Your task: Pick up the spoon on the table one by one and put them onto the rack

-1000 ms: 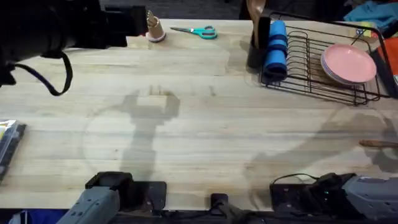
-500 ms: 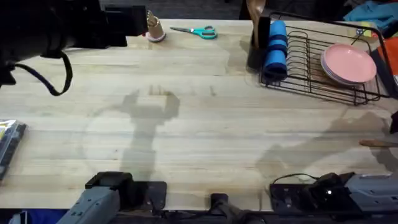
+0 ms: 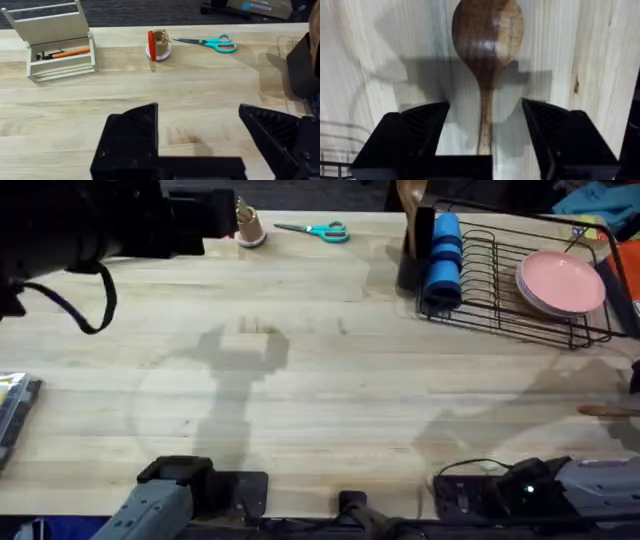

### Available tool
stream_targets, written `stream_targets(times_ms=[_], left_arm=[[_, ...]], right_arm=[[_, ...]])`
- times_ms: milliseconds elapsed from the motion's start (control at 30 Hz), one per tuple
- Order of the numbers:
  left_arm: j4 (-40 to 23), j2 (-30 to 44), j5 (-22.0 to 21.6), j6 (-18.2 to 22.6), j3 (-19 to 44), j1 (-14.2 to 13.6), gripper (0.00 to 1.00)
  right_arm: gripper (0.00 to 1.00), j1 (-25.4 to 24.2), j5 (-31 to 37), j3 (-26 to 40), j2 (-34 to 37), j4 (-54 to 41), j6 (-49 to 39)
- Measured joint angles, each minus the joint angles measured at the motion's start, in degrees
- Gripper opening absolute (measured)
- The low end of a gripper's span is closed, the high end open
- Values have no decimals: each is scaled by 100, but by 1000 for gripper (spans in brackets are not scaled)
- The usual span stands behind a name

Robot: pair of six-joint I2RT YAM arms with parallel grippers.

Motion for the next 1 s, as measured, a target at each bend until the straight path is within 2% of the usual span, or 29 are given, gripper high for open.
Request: stream_targets(times_ms=[267, 400, 800, 900, 1000], left_arm=[[-2, 0, 0, -1, 0, 0, 993], [-2, 0, 0, -1, 0, 0, 993], [-2, 0, 0, -1, 0, 0, 993], [-2, 0, 0, -1, 0, 0, 993], [-2, 0, 0, -1, 0, 0, 993]], right_arm=[[911, -2, -41, 12, 11, -8, 2], [992, -45, -166, 23, 24, -25, 2], [994, -114, -541, 21, 35, 51, 46], [928, -118, -585, 21, 35, 54, 42], [794, -116, -622, 23, 35, 60, 35]])
